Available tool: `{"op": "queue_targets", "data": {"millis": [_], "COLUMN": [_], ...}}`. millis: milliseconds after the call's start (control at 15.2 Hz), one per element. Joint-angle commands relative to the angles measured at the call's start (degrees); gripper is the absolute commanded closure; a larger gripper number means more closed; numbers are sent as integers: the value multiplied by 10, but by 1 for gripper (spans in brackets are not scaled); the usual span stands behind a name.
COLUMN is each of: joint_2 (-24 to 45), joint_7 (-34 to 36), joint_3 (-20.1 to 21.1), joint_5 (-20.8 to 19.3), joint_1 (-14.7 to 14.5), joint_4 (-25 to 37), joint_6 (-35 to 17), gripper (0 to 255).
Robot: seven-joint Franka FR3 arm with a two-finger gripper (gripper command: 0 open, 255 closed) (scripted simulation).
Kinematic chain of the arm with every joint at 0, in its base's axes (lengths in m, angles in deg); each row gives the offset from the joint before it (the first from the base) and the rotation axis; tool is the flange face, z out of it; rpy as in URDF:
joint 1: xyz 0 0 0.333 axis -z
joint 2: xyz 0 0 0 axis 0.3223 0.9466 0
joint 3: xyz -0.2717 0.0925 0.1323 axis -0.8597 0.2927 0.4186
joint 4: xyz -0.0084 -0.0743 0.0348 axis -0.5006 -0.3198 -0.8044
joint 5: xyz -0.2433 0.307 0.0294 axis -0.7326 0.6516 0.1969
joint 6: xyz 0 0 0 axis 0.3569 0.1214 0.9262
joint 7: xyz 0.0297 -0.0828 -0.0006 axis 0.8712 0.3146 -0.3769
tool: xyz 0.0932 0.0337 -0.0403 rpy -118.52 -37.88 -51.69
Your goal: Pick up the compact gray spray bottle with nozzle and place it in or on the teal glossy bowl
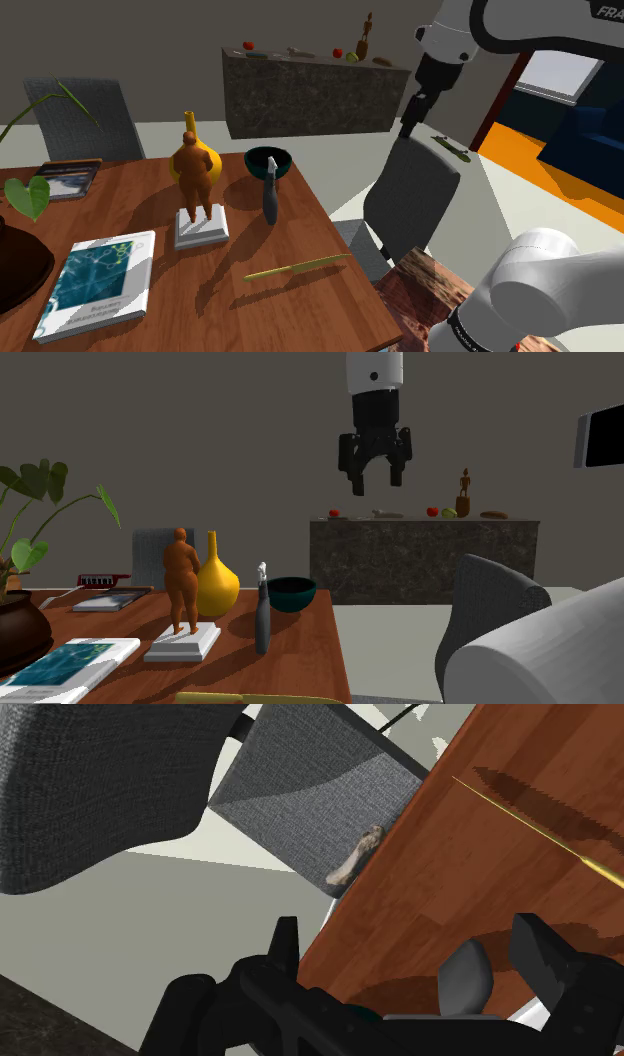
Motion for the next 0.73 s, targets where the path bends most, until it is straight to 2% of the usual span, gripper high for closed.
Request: {"op": "queue_targets", "data": {"millis": [0, 330, 660], "joint_2": [0, 3, 38], "joint_7": [0, 79, 161], "joint_3": [0, 35, 77], "joint_5": [0, 23, 39], "joint_1": [0, 1, 6], "joint_4": [0, -83, -141], "joint_6": [0, -114, -236], "gripper": [0, 0, 0]}}
